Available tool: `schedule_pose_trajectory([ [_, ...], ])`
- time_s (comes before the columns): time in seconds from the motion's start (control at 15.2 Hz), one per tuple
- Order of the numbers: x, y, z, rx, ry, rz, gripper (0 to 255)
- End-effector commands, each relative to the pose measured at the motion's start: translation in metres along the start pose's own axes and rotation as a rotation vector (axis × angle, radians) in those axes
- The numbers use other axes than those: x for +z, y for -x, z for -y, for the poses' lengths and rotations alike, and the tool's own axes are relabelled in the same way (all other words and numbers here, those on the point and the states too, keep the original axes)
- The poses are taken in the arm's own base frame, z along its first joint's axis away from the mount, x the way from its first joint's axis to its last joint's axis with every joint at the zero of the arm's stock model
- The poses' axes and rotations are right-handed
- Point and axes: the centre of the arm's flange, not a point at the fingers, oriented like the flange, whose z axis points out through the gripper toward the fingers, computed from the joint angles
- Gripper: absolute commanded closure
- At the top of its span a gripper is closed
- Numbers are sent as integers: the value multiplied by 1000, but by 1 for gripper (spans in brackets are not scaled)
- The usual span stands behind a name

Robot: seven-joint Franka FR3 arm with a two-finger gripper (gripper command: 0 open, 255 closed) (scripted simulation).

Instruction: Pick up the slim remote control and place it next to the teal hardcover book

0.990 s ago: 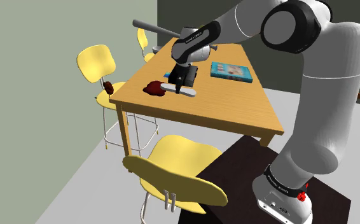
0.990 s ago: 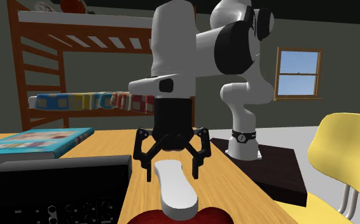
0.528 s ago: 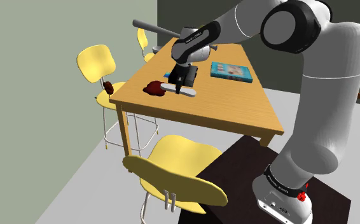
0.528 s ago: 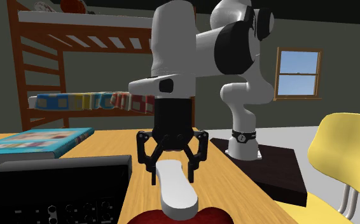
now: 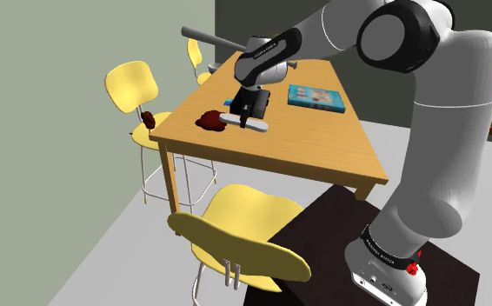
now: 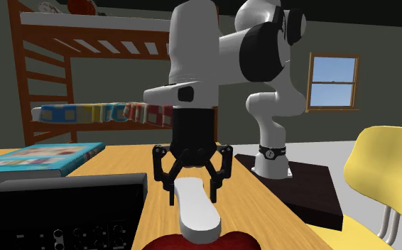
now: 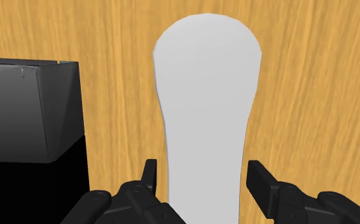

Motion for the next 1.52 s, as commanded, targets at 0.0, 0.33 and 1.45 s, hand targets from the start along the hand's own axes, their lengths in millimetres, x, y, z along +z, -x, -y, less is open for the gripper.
schedule_pose_trajectory([
  [0.0,-8,-1,0,0,0,0,255],
  [0.33,-34,-3,-1,0,0,0,255],
  [1.45,-108,27,-19,0,0,0,255],
])
